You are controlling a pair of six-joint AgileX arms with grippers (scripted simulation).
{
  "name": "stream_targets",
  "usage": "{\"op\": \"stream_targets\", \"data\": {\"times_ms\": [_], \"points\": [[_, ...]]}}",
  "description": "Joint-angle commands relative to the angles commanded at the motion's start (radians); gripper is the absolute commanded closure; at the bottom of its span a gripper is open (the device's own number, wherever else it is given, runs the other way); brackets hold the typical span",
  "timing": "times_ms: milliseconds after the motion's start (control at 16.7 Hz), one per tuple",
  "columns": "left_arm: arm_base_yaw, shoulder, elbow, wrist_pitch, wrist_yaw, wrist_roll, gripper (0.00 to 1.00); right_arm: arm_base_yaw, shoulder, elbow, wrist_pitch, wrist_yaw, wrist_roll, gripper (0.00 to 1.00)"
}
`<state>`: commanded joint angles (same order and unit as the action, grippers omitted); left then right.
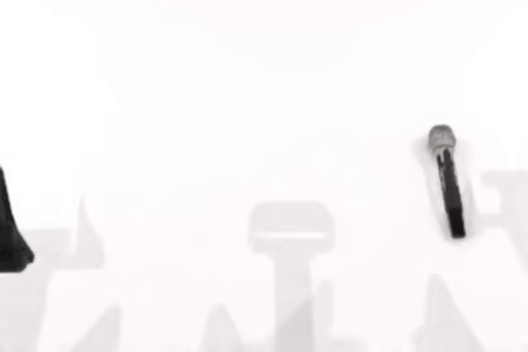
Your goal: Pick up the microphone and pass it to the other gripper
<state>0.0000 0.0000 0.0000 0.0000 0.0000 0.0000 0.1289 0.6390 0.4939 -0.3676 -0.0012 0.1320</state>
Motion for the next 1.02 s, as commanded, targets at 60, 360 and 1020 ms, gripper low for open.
{"op": "stream_targets", "data": {"times_ms": [60,360,1020], "points": [[0.0,0.0,0.0,0.0,0.0,0.0,0.0,0.015,0.098,0.071,-0.053,0.004,0.018,0.0],[0.0,0.0,0.0,0.0,0.0,0.0,0.0,0.087,0.596,0.427,-0.315,0.024,0.109,0.0],[0.0,0.0,0.0,0.0,0.0,0.0,0.0,0.195,1.235,0.883,-0.637,0.034,0.219,0.0]]}}
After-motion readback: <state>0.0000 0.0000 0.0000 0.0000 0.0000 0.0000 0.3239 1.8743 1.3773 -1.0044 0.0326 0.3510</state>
